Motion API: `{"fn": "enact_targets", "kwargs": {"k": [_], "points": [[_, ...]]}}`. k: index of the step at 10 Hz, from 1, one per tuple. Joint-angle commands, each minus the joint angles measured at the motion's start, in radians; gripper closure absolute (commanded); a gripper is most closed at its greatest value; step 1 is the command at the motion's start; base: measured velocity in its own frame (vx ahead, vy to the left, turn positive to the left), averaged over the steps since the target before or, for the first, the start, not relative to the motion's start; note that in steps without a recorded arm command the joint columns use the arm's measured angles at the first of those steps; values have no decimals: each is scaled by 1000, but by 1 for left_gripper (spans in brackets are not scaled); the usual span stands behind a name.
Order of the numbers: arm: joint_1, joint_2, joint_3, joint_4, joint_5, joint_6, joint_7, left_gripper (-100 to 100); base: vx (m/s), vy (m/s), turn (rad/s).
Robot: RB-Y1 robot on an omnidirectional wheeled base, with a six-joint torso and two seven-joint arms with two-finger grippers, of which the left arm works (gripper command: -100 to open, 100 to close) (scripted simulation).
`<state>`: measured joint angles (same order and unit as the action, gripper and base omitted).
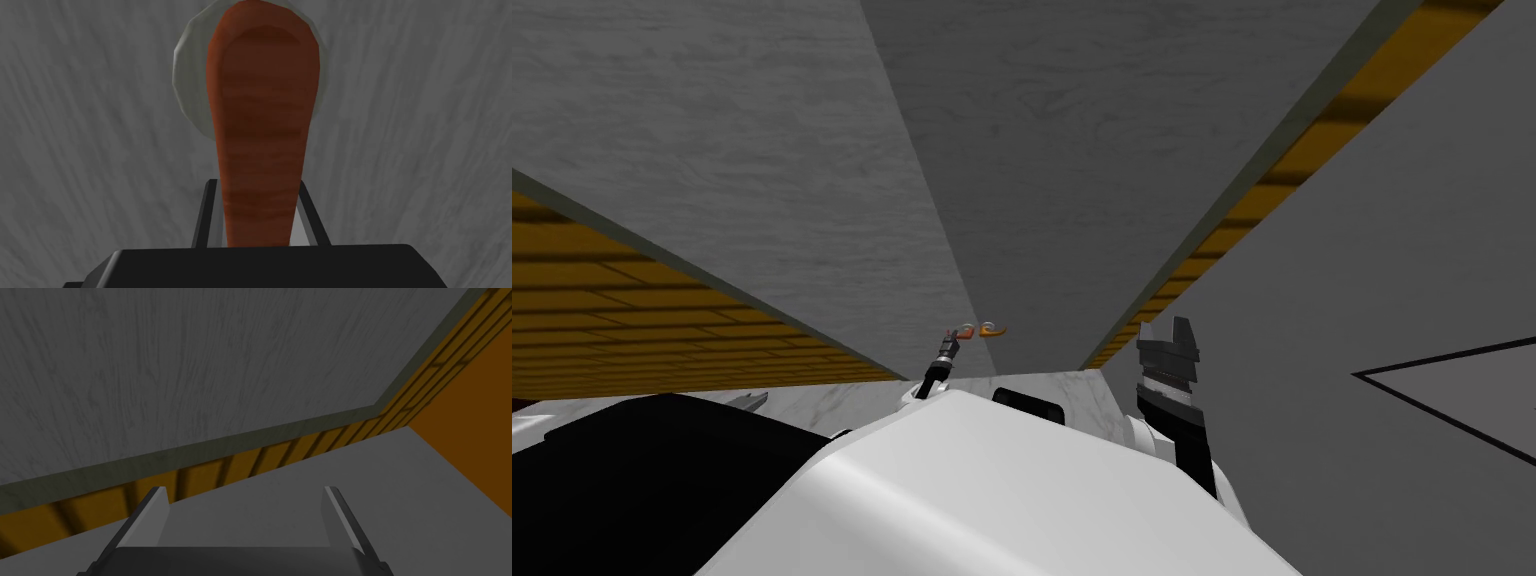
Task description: Pull the door open
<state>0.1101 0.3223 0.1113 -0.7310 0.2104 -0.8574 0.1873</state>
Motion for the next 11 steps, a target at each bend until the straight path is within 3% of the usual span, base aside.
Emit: {"fn": "enact_targets", "kwargs": {"k": [1,2,4,5,6,11], "points": [[24,25,18,15,9,4,7,100,-212,50,51],[39,38,23,20,12,0,13,100,-197,10,5],[39,38,23,20,12,0,13,100,-93,-5,36],[57,54,20,22,10,-11,26,100,-112,-32,-97],[62,58,15,21,7,-16,32,100,-162,-46,-91],[69,63,-50,0,-23,-59,78,100,-150,21,-125]]}}
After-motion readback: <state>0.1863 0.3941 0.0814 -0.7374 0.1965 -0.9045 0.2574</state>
